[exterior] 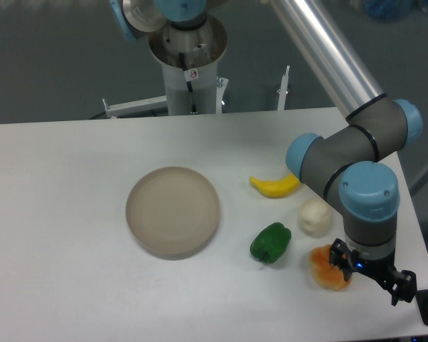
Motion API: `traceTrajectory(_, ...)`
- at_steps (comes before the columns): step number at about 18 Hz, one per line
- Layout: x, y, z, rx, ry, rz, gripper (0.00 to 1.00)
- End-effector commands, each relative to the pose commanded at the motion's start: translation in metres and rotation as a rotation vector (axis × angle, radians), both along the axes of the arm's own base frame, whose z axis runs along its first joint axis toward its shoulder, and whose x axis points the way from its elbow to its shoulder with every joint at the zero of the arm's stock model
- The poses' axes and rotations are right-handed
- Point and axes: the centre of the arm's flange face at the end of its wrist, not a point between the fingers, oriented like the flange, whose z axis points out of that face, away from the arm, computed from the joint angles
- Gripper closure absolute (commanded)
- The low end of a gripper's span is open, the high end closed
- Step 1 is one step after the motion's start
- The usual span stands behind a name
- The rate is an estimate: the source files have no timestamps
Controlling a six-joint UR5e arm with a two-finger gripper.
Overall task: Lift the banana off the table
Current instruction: 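Raise the open gripper and move it over the yellow banana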
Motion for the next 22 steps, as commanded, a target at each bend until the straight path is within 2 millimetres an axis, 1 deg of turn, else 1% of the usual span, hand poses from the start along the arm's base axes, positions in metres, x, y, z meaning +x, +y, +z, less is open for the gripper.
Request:
traceTrajectory(2,0.001,-0.001,-0.001,-0.002,-0.002,0.0,0.0)
traceTrajectory(5,0.003,-0.004,0.006,0.0,0.003,0.003,0.0)
traceTrajectory(8,0.013,-0.016,0.015,-0.011,-0.005,0.0,0.0)
traceTrajectory(10,0.021,-0.031,0.023,-0.023,-0.014,0.0,0.0)
traceTrajectory(12,0.025,-0.052,0.029,-0.031,-0.027,0.015,0.0)
traceTrajectory(16,0.038,-0.085,0.036,-0.076,-0.062,0.013,0.0)
traceTrajectory(18,0.047,-0.1,0.036,-0.105,-0.092,0.015,0.0)
traceTrajectory(20,0.049,-0.125,0.034,-0.136,-0.129,0.039,0.0)
traceTrajectory(22,0.055,-0.146,0.028,-0.158,-0.157,0.051,0.0)
